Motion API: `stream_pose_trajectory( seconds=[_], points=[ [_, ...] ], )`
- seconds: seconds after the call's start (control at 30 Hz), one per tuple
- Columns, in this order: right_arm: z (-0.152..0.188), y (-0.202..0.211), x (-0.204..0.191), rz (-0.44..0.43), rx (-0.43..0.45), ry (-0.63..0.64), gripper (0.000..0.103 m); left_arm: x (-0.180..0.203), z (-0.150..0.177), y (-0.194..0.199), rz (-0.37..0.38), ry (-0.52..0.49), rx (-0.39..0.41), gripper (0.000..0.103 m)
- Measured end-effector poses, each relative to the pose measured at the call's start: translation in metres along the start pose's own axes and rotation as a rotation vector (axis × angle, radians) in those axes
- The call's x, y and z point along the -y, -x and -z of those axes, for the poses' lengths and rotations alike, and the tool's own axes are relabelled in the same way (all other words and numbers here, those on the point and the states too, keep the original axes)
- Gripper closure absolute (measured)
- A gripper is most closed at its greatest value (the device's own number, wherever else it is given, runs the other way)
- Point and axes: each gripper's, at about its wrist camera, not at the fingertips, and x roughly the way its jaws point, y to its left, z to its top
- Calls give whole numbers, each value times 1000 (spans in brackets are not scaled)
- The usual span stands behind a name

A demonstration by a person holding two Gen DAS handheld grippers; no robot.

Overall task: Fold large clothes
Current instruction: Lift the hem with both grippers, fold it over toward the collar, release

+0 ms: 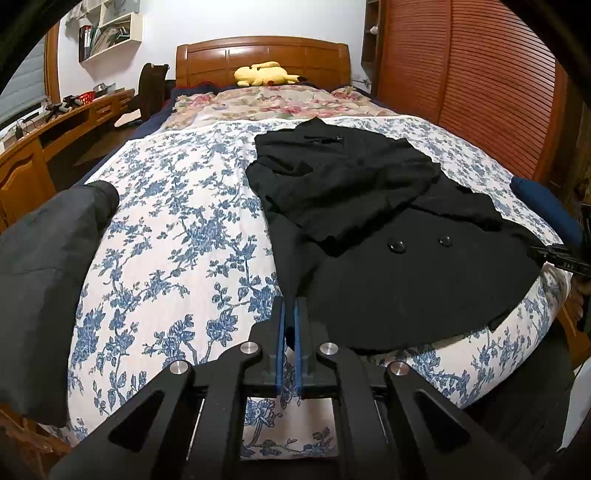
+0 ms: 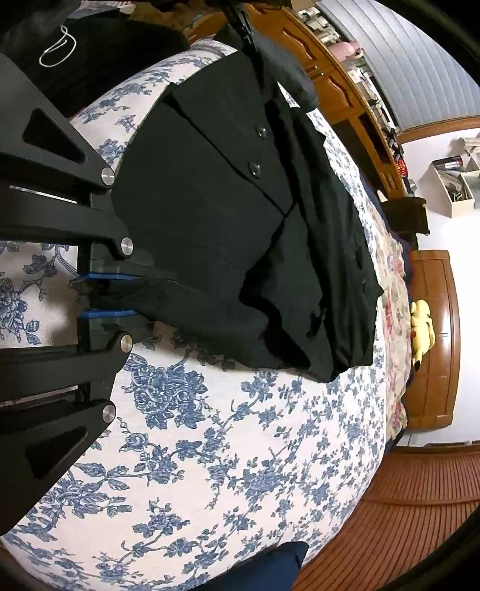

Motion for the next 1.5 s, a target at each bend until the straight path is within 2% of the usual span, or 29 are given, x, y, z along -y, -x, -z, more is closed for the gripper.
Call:
stream_pose_trajectory(
  seconds=[0.3,0.57,1.03,1.23,1.4,1.5],
  points=[
    [-16,28,-6,-5,88,-4,95,9,-21,25,15,-22,83,100],
    [-36,83,-24,-13,188,27,95,15,-52,80,23,-19,206,100],
    [-16,215,-59,-8,316,154,95,6,-67,188,-16,-32,398,100],
    [-6,255,-76,10,365,215,95,11,-75,222,-23,-53,471,100],
    [3,288,-76,2,426,227,95,15,-78,254,-22,-61,534,100],
    [8,301,-74,5,458,233,95,13,-81,262,-33,-59,546,100]
  ],
)
